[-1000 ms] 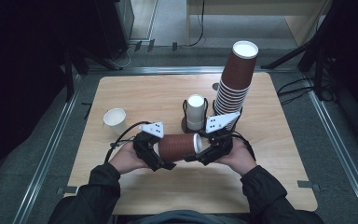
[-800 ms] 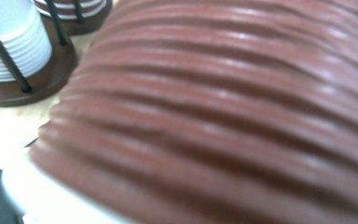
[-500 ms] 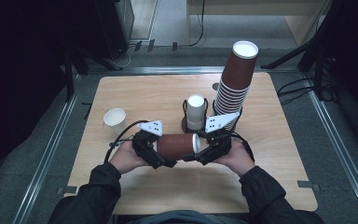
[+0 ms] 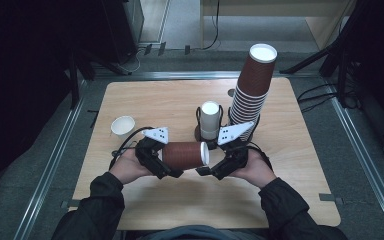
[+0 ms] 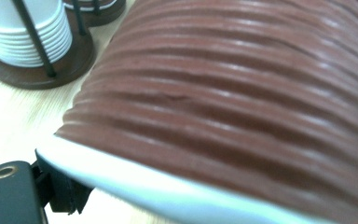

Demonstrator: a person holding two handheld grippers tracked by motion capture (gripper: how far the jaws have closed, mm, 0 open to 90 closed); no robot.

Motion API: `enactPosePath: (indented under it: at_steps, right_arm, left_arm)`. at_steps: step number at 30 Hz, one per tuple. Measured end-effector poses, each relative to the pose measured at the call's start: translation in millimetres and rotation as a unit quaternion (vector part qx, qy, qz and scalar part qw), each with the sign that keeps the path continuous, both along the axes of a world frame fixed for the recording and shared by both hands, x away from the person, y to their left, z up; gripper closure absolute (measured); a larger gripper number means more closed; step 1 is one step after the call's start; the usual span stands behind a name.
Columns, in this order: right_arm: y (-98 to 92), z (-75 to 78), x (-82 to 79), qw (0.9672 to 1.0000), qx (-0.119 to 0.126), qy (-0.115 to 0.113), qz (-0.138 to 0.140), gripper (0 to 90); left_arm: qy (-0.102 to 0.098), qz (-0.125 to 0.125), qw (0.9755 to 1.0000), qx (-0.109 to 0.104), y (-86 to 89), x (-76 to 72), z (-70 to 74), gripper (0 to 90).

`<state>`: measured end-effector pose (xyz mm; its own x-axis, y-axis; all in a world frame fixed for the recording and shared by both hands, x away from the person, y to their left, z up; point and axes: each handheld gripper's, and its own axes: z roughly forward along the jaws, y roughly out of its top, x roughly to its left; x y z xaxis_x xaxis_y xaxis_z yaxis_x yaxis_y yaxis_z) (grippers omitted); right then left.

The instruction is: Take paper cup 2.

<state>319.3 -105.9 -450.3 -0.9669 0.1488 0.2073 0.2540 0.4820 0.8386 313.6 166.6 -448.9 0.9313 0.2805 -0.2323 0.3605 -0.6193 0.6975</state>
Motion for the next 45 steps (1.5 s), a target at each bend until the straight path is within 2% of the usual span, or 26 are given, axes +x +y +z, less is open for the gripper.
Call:
enactPosePath:
  at_steps: [4, 10, 12, 17, 24, 26, 28, 32, 34, 39, 40, 43, 44, 45]
  right_arm:
    - [-2.6, -1.5, 0.2, 0.9998, -0.020, -0.003, -0.002, 14.2]
    - [-3.2, -5.5, 1.5, 0.9990, -0.044, -0.009, -0.001, 14.3]
    - [-2.9, -6.8, 2.0, 0.9988, -0.048, -0.004, 0.000, 14.4]
    - [-2.9, -10.1, 4.5, 0.9983, -0.058, -0.002, -0.003, 14.3]
    - [-0.6, -13.0, 4.5, 0.9974, -0.072, -0.006, -0.003, 14.3]
    - [0.2, -13.7, 4.4, 0.9972, -0.075, -0.006, -0.003, 14.3]
    - [1.0, -14.5, 4.6, 0.9969, -0.078, -0.008, -0.001, 14.3]
    - [2.6, -15.5, 4.5, 0.9964, -0.084, -0.013, -0.001, 14.3]
    - [3.9, -15.6, 4.8, 0.9961, -0.086, -0.021, 0.001, 14.3]
    - [8.8, -18.2, 2.8, 0.9939, -0.107, -0.025, 0.004, 14.4]
    - [10.3, -19.0, 3.2, 0.9937, -0.108, -0.030, 0.006, 14.3]
    - [13.4, -19.8, 2.3, 0.9933, -0.113, -0.025, 0.009, 14.3]
    - [14.5, -20.1, 2.9, 0.9933, -0.110, -0.032, 0.012, 14.3]
    - [16.3, -20.2, 1.9, 0.9934, -0.111, -0.026, 0.014, 14.3]
  left_arm:
    - [-0.013, 0.001, 0.9997, 0.021, 3.3, -1.7, 4.1, 7.4]
    - [-0.017, 0.012, 0.9988, 0.044, 5.5, 0.0, 7.5, 7.0]
    - [-0.017, 0.014, 0.9986, 0.049, 6.3, 0.1, 7.7, 7.1]
    - [-0.024, 0.017, 0.9957, 0.088, 5.1, 2.4, 7.9, 7.2]
    - [-0.021, 0.010, 0.9932, 0.114, 1.3, 5.2, 4.0, 7.2]
    - [-0.020, 0.008, 0.9919, 0.125, -0.5, 7.2, 1.8, 7.2]
    - [-0.022, 0.009, 0.9892, 0.145, -3.4, 8.8, -0.9, 7.2]
    - [-0.019, 0.007, 0.9868, 0.161, -7.7, 10.3, -4.0, 7.3]
    - [-0.022, 0.007, 0.9838, 0.178, -11.8, 10.1, -6.5, 7.2]
    - [-0.015, -0.002, 0.9819, 0.189, -20.0, 9.6, -11.3, 7.3]
    - [-0.015, -0.006, 0.9812, 0.192, -21.9, 9.6, -11.9, 7.3]
    - [-0.011, -0.014, 0.9802, 0.197, -27.5, 8.1, -14.4, 7.3]
    - [-0.011, -0.020, 0.9794, 0.201, -29.8, 7.7, -15.2, 7.2]
    - [-0.010, -0.023, 0.9791, 0.202, -31.4, 7.3, -15.8, 7.2]
